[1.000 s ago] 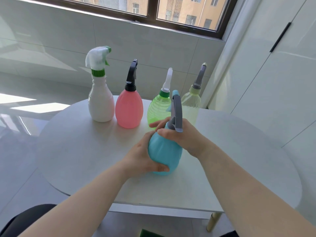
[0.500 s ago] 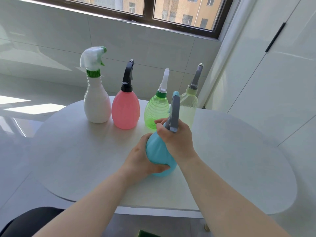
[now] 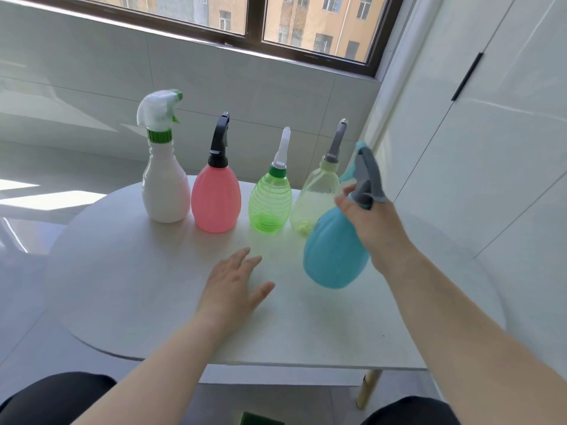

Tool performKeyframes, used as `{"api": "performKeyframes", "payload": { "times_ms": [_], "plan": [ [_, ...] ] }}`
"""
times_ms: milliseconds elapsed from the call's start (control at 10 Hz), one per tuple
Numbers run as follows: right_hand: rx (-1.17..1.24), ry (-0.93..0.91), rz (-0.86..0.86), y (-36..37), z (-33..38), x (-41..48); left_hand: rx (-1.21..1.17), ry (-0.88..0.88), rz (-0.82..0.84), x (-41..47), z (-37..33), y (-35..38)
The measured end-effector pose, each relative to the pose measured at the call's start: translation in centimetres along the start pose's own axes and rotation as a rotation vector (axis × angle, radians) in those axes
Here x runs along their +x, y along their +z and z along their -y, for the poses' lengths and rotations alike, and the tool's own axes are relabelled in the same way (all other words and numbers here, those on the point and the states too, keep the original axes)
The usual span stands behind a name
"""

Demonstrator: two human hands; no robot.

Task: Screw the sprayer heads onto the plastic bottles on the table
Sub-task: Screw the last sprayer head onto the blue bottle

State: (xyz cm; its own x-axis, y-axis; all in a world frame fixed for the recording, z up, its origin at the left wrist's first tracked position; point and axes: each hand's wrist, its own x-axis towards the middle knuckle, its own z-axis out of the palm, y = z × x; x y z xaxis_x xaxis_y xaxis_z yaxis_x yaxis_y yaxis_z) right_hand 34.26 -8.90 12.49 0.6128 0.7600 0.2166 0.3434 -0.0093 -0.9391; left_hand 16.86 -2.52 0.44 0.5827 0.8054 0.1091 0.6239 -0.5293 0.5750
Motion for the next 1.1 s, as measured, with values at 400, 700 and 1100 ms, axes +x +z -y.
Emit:
{"api": "performKeyframes", "payload": {
  "times_ms": [400,700,1100],
  "plan": [
    [-0.075,0.060,-0.250,-4.2,-3.9,7.1,0.175,-0.016,0.027,0.4,-0.1,0.9],
    [-0.076,0.070,-0.230,-3.5,-6.0,9.3,0.197,-0.025,0.012,0.5,-0.1,1.0],
    [-0.203,0.120,-0.132,-3.8,-7.8,9.7,0.219,-0.039,0.006,0.4,-0.2,1.0]
  ]
}}
